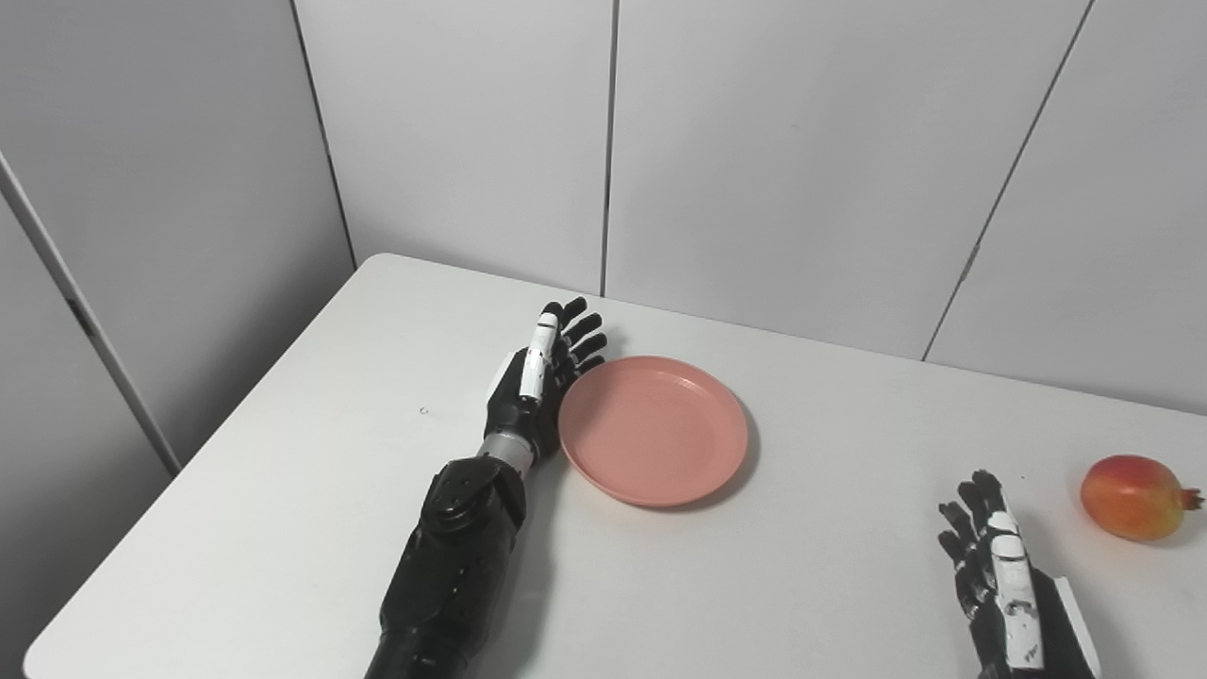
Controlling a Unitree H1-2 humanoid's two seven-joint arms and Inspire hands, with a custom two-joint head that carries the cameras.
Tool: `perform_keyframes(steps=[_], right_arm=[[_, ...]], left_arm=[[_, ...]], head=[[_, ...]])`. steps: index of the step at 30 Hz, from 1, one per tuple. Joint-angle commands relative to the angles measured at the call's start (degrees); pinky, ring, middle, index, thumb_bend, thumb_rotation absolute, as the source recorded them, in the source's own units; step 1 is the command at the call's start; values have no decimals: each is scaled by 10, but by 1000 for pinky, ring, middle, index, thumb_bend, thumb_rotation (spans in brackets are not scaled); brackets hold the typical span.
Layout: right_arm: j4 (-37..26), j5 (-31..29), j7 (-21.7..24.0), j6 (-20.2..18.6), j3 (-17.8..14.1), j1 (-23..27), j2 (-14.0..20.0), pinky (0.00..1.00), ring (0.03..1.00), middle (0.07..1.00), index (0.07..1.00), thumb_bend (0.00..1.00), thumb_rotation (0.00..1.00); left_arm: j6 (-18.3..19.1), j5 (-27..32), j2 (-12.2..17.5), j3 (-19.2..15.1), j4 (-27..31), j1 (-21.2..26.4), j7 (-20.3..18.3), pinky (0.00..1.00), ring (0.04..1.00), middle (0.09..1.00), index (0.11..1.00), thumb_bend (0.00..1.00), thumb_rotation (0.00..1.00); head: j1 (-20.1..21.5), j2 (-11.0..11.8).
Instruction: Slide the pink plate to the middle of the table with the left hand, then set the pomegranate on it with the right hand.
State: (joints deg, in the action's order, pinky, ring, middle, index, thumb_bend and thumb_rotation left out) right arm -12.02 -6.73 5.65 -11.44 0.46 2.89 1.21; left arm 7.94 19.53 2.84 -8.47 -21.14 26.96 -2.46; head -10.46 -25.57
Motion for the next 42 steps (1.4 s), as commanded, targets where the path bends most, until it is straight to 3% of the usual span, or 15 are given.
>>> perform_keyframes(steps=[1,24,42], right_arm=[[-7,0,-4,35,-2,11,-4,995,975,994,988,331,1000],[-6,23,-18,33,8,16,-22,955,956,979,970,425,1000],[-11,44,-35,25,20,24,-41,958,956,979,967,415,1000]], left_arm=[[0,-9,-9,9,-3,-1,-10,889,896,905,891,405,1000],[50,-20,-66,57,82,-41,-19,907,902,908,895,437,1000],[95,-14,-73,79,169,-90,-40,888,895,908,901,430,1000]], head=[[-1,-1],[78,-37],[140,-61]])
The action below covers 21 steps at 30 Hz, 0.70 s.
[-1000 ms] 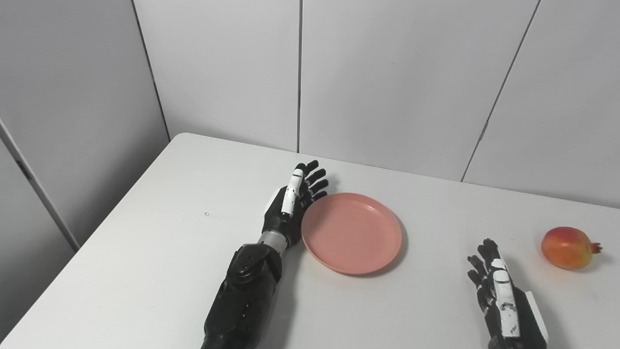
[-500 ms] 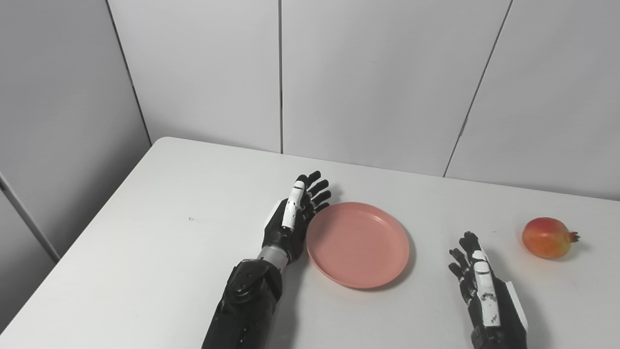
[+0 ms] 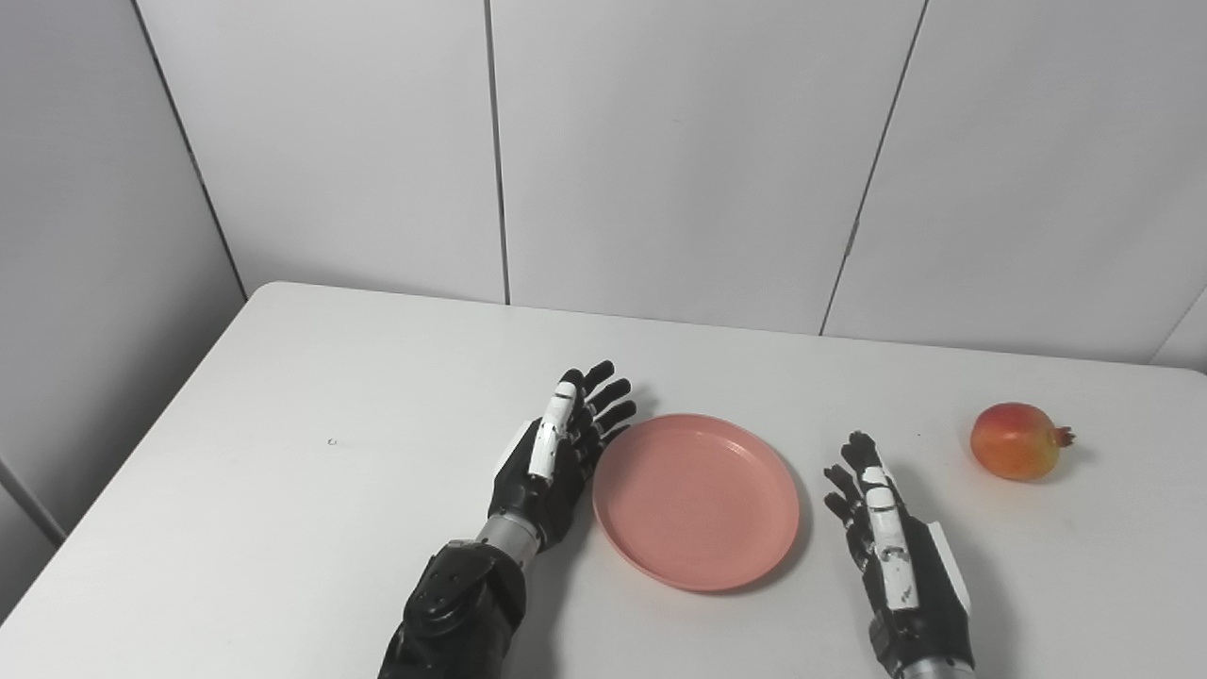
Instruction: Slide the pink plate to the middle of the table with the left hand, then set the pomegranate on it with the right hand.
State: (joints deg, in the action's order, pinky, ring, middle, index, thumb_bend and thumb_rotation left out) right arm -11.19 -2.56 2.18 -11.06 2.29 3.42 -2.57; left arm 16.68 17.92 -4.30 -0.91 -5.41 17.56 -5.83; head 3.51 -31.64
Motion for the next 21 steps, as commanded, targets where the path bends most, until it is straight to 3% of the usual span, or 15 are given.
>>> perform_keyframes(steps=[1,21], right_arm=[[-18,5,-1,23,3,19,-3,954,955,978,967,418,1000],[-25,18,-12,20,0,37,0,964,949,977,961,444,1000]], left_arm=[[9,2,-1,3,13,4,-6,893,897,910,902,432,1000],[-28,-18,-5,-8,15,-5,11,913,910,920,907,428,1000]], head=[[0,0],[63,-14]])
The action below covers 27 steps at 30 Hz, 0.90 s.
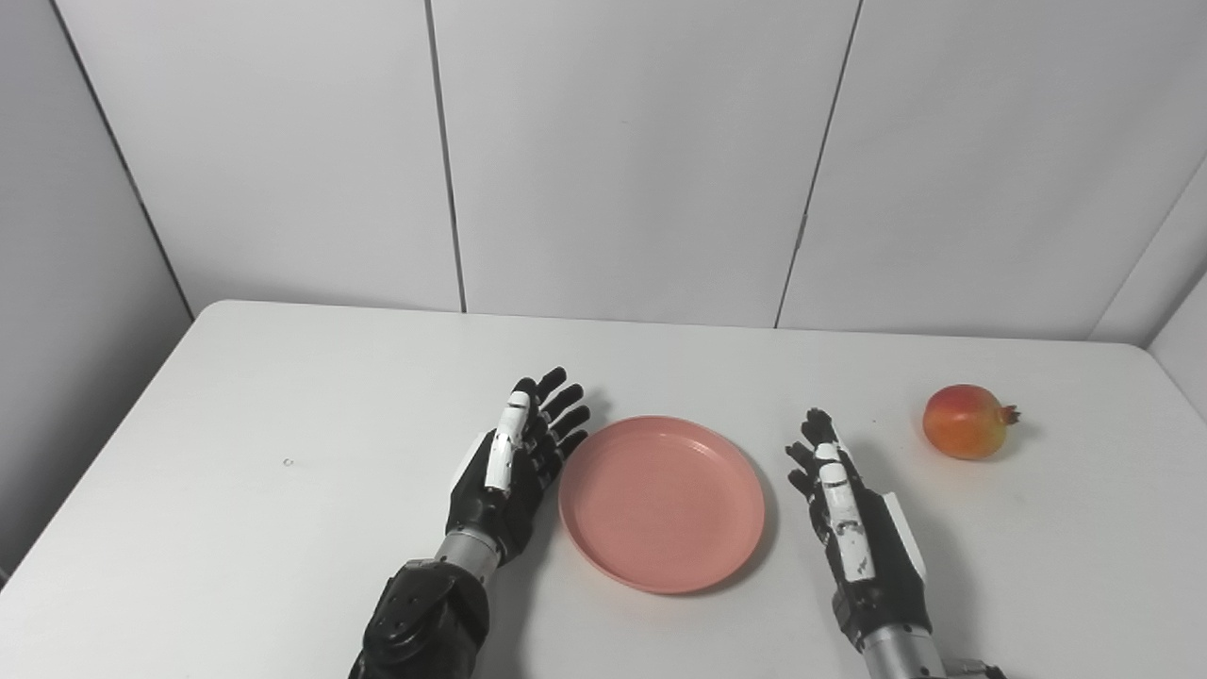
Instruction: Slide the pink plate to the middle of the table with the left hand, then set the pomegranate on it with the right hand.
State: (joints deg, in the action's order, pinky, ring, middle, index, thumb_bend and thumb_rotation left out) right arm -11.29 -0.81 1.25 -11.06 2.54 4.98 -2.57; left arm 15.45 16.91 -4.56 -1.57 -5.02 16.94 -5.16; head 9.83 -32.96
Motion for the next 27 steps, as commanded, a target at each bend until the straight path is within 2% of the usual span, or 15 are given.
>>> perform_keyframes(steps=[1,11,20,27], right_arm=[[-25,2,-4,20,-4,22,0,961,944,973,955,443,1000],[-58,13,-16,12,-8,34,3,943,943,964,941,427,1000],[-93,60,-27,0,-20,66,34,919,923,945,929,422,1000],[-106,122,-30,-19,-33,98,71,895,922,937,920,543,1000]], left_arm=[[-17,-11,-2,-2,12,1,6,911,909,920,907,429,1000],[-38,-18,1,-7,11,-2,7,913,906,922,915,429,1000],[-49,-15,2,-17,13,-5,6,924,914,928,915,425,1000],[-60,-4,10,-23,6,-9,-13,934,916,927,915,428,1000]], head=[[1,0],[57,2],[86,10],[108,23]])
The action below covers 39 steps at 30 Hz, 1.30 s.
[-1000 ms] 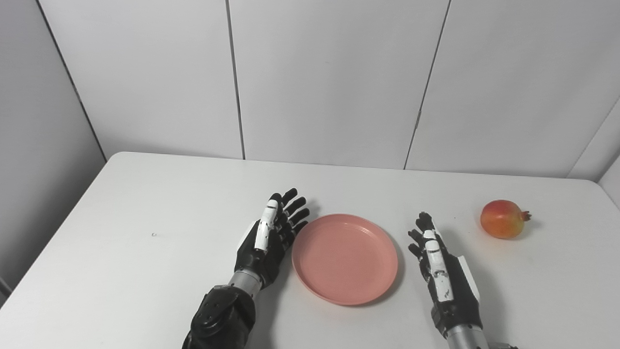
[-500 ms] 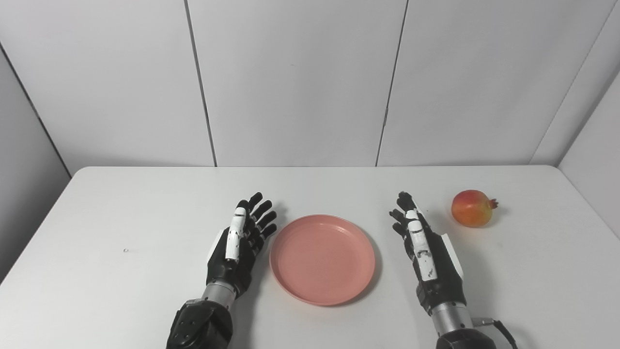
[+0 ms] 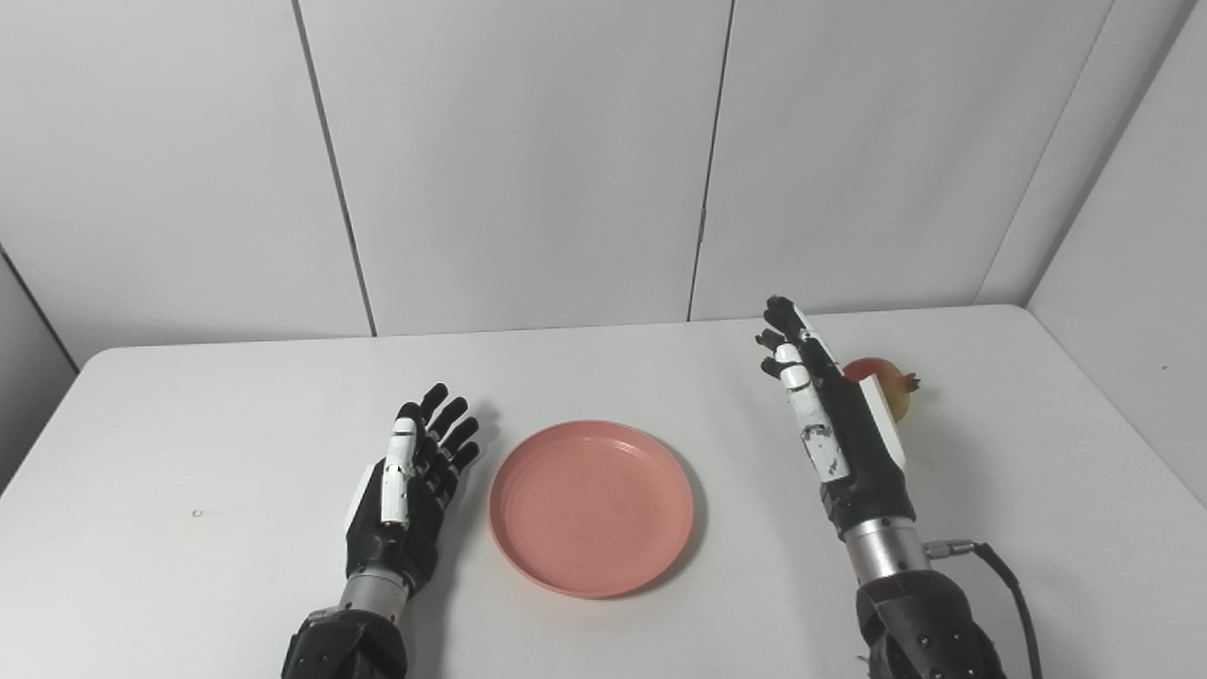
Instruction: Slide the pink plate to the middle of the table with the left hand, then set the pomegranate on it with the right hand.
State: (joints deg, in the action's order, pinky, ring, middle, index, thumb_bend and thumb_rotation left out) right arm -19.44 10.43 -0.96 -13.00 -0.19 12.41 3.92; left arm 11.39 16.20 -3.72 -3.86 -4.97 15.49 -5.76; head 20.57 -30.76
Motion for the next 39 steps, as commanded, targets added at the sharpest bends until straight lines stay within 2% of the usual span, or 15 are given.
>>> perform_keyframes(steps=[1,5,11,13,17,23,24,25,26,29,34,39], right_arm=[[-24,16,-9,4,-7,27,10,890,920,936,919,546,1000],[-23,65,-19,11,-8,35,25,858,898,924,907,556,1000],[-26,144,-28,9,-10,47,54,756,888,922,915,613,964],[-27,176,-29,5,-10,51,68,802,883,907,909,635,993],[-27,206,-25,-7,-18,57,82,837,896,917,914,664,922],[-17,227,-21,-13,-30,66,100,819,884,914,924,753,680],[-14,240,-22,-15,-30,67,105,819,884,913,924,755,670],[-11,249,-23,-17,-29,68,108,822,887,913,923,788,564],[-8,263,-24,-20,-28,69,113,823,888,913,923,790,557],[0,285,-24,-24,-26,73,120,807,882,911,912,854,452],[13,298,-18,-31,-26,77,127,806,892,925,918,923,382],[32,304,-11,-38,-28,81,139,809,900,936,929,927,353]], left_arm=[[-20,4,2,-1,5,5,-6,932,914,925,913,432,1000],[-29,9,8,-5,-2,3,-14,932,916,924,913,440,1000],[-51,23,16,-10,-23,2,-35,931,913,923,914,443,1000],[-53,29,17,-12,-27,3,-40,949,921,930,918,437,1000],[-54,35,20,-15,-33,4,-43,952,921,934,922,433,1000],[-53,42,25,-17,-37,5,-51,952,922,936,922,420,1000],[-52,43,25,-18,-37,5,-50,951,922,936,922,420,1000],[-51,44,26,-18,-37,5,-50,957,926,937,921,419,1000],[-49,46,26,-19,-37,5,-48,957,926,937,921,418,1000],[-47,50,28,-20,-38,6,-48,947,921,932,920,418,1000],[-50,54,33,-21,-44,8,-54,959,928,939,930,409,1000],[-43,58,35,-24,-44,8,-57,951,928,938,929,404,1000]], head=[[7,4],[23,15],[39,26],[43,28],[50,30],[58,33],[62,33],[62,33],[67,34],[70,35],[75,35],[76,33]])
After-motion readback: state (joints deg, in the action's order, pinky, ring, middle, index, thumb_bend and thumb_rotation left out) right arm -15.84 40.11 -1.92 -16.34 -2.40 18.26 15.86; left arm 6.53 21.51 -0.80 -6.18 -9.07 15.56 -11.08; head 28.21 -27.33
